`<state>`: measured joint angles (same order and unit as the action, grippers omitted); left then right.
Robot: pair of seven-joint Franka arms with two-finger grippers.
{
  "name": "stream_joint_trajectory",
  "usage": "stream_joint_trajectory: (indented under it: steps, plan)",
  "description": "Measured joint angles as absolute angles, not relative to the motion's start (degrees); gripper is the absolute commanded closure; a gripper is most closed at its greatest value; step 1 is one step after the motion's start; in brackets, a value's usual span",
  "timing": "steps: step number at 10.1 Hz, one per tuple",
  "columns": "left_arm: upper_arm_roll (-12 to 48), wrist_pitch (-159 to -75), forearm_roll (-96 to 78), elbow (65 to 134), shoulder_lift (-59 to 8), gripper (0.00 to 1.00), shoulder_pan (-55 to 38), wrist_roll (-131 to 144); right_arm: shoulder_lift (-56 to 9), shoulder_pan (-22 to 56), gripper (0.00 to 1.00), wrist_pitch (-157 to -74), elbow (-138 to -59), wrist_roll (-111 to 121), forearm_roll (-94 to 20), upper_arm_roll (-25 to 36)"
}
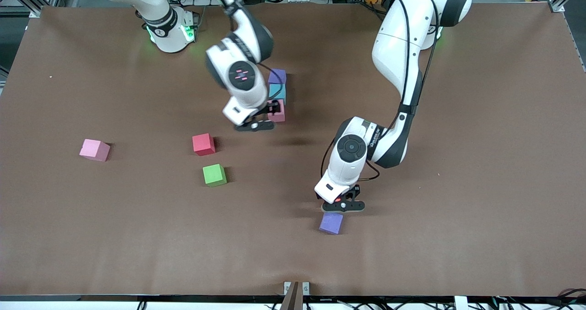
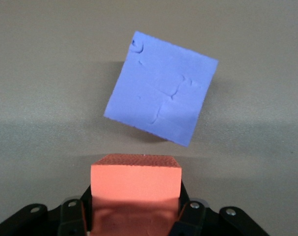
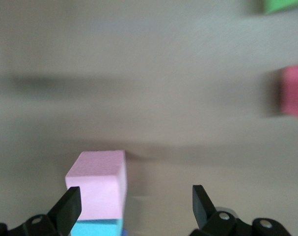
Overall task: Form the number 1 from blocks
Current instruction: 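Place the pink block below the cyan block with the right gripper, then lower the orange block below pink with the left gripper while the right reaches green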
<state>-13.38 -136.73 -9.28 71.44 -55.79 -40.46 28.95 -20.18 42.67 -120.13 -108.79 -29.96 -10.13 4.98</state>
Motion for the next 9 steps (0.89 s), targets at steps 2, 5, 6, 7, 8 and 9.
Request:
stream_joint_trajectory:
  steps: [2,5,6,7,8,9]
  plan:
    - [-13.29,-134.42,-9.28,70.86,-55.70,1.00,-40.48,28.99,-18.47,36.73,0.00,-116.86,-106.46,-25.97,-10.08,5.15]
    - [-12.38,-132.18,-9.30,70.00,-54.99,1.00,-41.61,33.45,-18.63,28.75,0.00,-116.65,-105.13,-19.01,-7.07,5.28]
    - [-12.19,-132.02,-9.31,69.89,-54.76,1.00,-43.02,37.03,-18.69,26.44,0.00,-116.67,-104.76,-15.75,-6.46,5.29]
    - [-12.11,-131.96,-9.31,69.81,-54.52,1.00,-45.02,41.28,-18.77,24.38,0.00,-116.79,-104.59,-11.94,-6.29,5.31]
    - [-12.09,-131.89,-9.31,69.79,-54.18,1.00,-47.34,45.37,-19.04,22.64,0.00,-117.19,-104.56,-8.36,-6.07,5.32]
    - [-12.10,-131.79,-9.31,69.78,-54.01,1.00,-49.86,49.18,-19.49,21.26,0.00,-117.83,-104.51,-6.01,-5.34,5.32]
